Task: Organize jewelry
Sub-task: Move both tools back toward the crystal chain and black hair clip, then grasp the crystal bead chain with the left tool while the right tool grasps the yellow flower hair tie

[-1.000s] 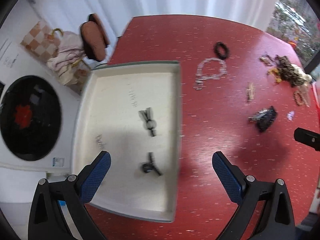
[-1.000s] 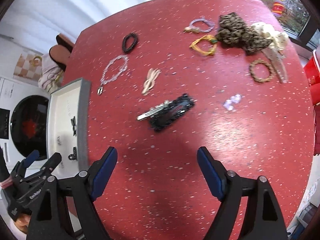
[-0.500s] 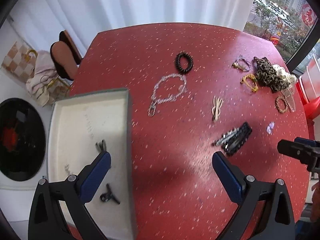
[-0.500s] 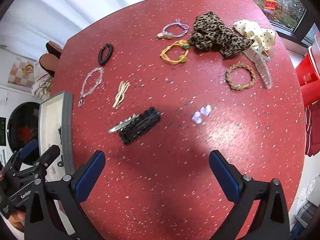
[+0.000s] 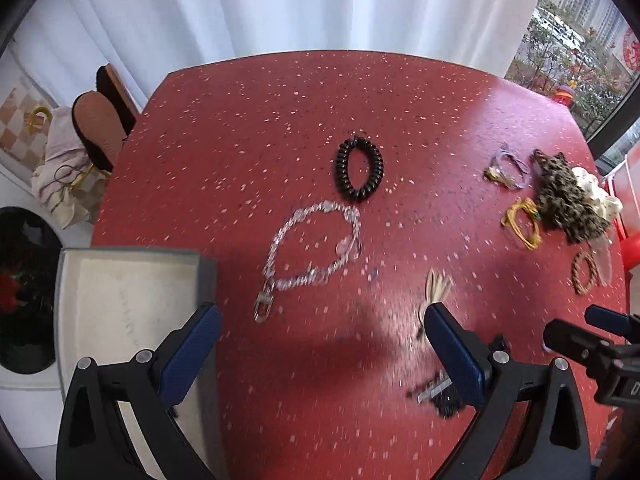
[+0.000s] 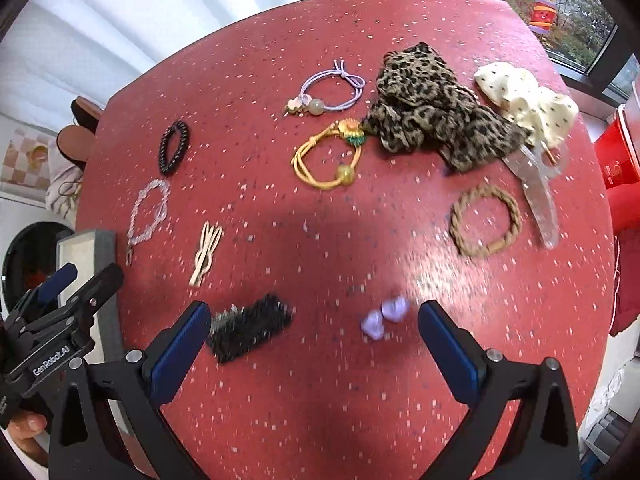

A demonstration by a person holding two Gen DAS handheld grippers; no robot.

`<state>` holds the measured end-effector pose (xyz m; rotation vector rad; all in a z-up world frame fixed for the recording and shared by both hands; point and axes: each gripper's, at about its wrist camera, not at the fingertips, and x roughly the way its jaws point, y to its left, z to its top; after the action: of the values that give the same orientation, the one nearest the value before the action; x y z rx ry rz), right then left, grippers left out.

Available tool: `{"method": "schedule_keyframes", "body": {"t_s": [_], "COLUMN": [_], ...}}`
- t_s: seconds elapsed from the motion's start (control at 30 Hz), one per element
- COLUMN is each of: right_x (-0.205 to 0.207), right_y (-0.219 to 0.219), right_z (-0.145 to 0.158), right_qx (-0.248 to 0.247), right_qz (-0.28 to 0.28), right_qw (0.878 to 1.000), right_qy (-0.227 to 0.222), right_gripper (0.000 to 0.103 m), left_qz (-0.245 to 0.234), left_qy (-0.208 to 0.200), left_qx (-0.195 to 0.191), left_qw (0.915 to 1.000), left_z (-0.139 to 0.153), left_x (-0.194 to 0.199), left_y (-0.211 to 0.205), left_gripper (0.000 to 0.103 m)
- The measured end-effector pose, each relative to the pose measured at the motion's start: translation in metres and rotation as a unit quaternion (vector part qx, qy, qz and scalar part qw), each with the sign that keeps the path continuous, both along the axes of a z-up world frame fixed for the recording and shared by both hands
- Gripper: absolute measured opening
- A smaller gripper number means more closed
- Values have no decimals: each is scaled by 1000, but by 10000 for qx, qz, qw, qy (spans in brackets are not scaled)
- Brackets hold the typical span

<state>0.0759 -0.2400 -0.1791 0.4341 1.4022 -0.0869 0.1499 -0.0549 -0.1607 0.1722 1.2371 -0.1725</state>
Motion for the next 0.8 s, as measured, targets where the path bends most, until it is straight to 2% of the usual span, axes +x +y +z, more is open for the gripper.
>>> {"method": "schedule_keyframes", "body": {"t_s": [0.33,0.47,0.57,0.8], "right_x": [42,59,74,106], "right_y": [-10,-4,1,22], "right_z": [-38,-40,-41,-43], "right_qx": [-184,-383,-409,-696], "right_qz": [-237,-191,-158,-8], "right_qw": [9995,9991,9990,9974], "right_qy": [85,-30,-105,-169], "right_gripper": [103,103,103,103], "left_qz": [152,210,286,332], "left_qy": [-68,-10,-24,109], "left_qx": [301,406,203,2], "left_qw": [9994,9990,9994,9994], "left_z": [-39,-56,-59,-62], "left_x": [36,48,54,62], "left_y": [-9,-8,-2,2], "left_gripper": [102,102,102,102]}}
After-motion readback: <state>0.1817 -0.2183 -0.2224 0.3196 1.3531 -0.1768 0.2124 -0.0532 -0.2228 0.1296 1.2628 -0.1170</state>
